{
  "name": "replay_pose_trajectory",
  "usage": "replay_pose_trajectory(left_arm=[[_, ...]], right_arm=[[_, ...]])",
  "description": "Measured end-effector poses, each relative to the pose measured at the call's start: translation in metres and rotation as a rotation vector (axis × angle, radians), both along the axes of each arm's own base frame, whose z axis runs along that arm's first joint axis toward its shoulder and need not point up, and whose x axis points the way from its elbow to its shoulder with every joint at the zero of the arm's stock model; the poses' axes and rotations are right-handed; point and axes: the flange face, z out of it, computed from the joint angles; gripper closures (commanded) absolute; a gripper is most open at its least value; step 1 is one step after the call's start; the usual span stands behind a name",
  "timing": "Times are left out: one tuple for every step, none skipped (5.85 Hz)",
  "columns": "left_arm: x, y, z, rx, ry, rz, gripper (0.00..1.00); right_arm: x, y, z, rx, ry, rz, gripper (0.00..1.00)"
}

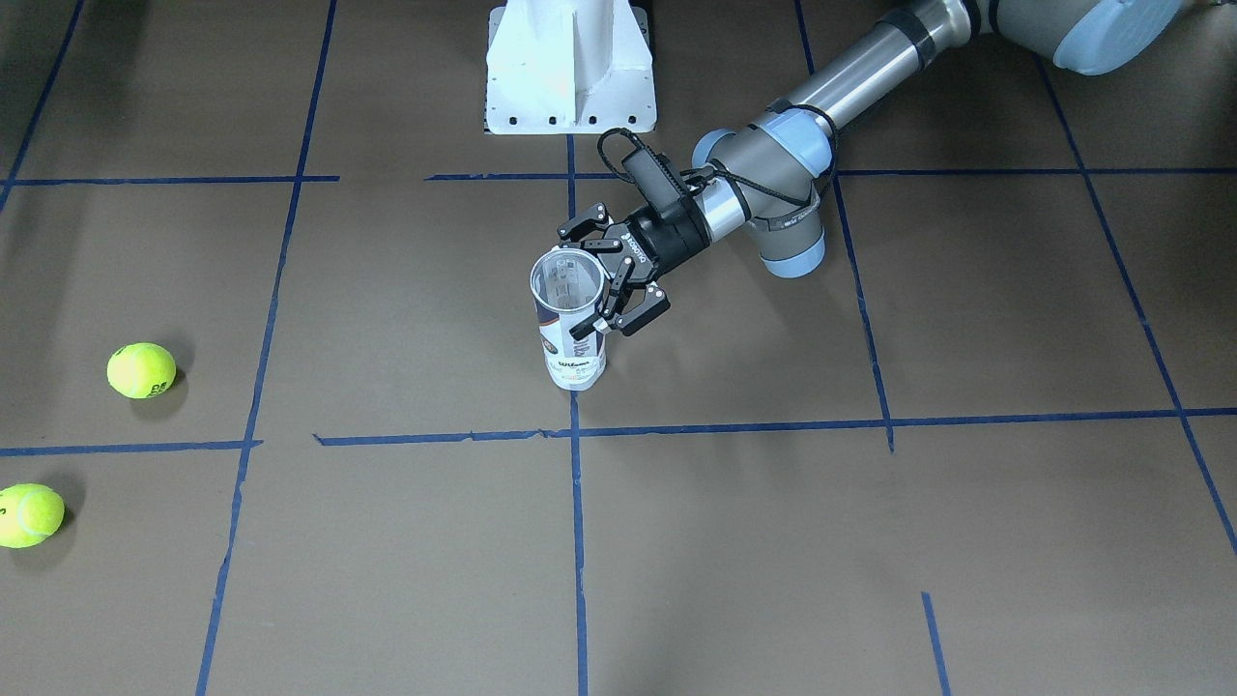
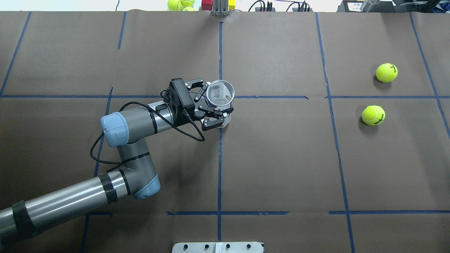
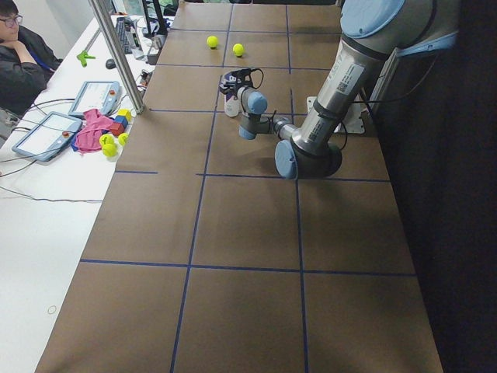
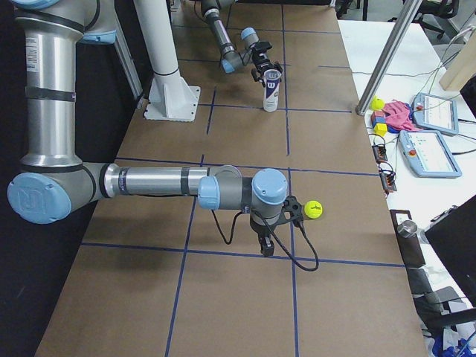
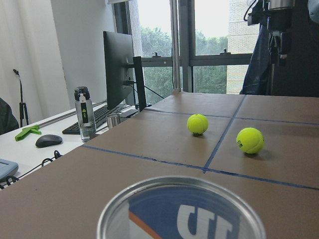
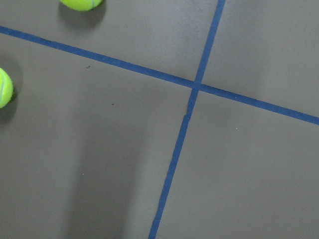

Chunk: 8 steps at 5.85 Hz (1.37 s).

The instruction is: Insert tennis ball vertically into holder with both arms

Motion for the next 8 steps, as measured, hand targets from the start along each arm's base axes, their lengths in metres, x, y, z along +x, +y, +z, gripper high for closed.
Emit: replay_pose_trajectory(left_arm=[[0.000,0.000,0.000,0.000,0.000,0.000,0.13],[0.000,0.000,0.001,0.000,-0.001,0.000,0.13],[0.000,0.000,0.001,-0.001,-0.001,0.000,0.13],[0.000,0.000,0.001,-0.002,-0.001,0.000,0.13],[0.000,0.000,0.001,-0.002,-0.001,0.000,0.13],[0.000,0.000,0.001,-0.003,-0.001,0.000,0.13],[0.000,0.000,0.001,-0.003,-0.001,0.000,0.13],[0.000,0.000,0.001,-0.003,-0.001,-0.001,0.13]], right_arm=[[-0.015,-0.007,-0.022,0.022,-0.008,-0.007,0.00],[-0.040,-0.019,-0.048,0.035,-0.017,-0.013,0.00],[-0.070,-0.030,-0.067,0.044,-0.028,-0.004,0.00],[-0.109,-0.036,-0.079,0.050,-0.038,0.031,0.00],[-0.151,-0.036,-0.085,0.052,-0.038,0.076,0.00],[-0.191,-0.031,-0.089,0.058,-0.044,0.110,0.01],[-0.224,-0.026,-0.088,0.070,-0.054,0.132,0.01],[-0.247,-0.026,-0.085,0.086,-0.056,0.143,0.01]])
